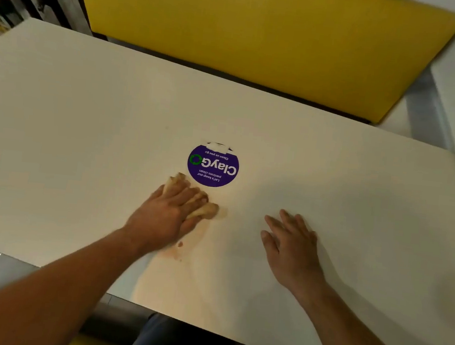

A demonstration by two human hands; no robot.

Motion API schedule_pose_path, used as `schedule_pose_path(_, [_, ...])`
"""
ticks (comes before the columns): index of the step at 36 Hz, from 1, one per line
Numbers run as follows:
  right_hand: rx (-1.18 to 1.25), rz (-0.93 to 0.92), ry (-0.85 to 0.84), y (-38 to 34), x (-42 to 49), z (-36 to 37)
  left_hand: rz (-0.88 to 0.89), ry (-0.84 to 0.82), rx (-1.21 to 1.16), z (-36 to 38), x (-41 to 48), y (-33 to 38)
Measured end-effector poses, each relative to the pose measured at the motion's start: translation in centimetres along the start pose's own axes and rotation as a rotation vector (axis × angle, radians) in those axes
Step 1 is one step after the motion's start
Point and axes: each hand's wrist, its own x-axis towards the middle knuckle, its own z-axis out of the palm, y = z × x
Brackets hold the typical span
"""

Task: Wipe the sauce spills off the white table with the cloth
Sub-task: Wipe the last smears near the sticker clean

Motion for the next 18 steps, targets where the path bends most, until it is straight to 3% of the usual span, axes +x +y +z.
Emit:
schedule_pose_path(10, [-0.03,0.043,0.0,-4.5,0.6,1.5,-0.63,0.154,-0.036,-1.7,-7.6,-8.8])
schedule_pose_path(18, [-0.052,0.053,-0.009,-5.1,0.7,1.8,-0.947,0.192,-0.111,-1.3,-5.8,-4.9])
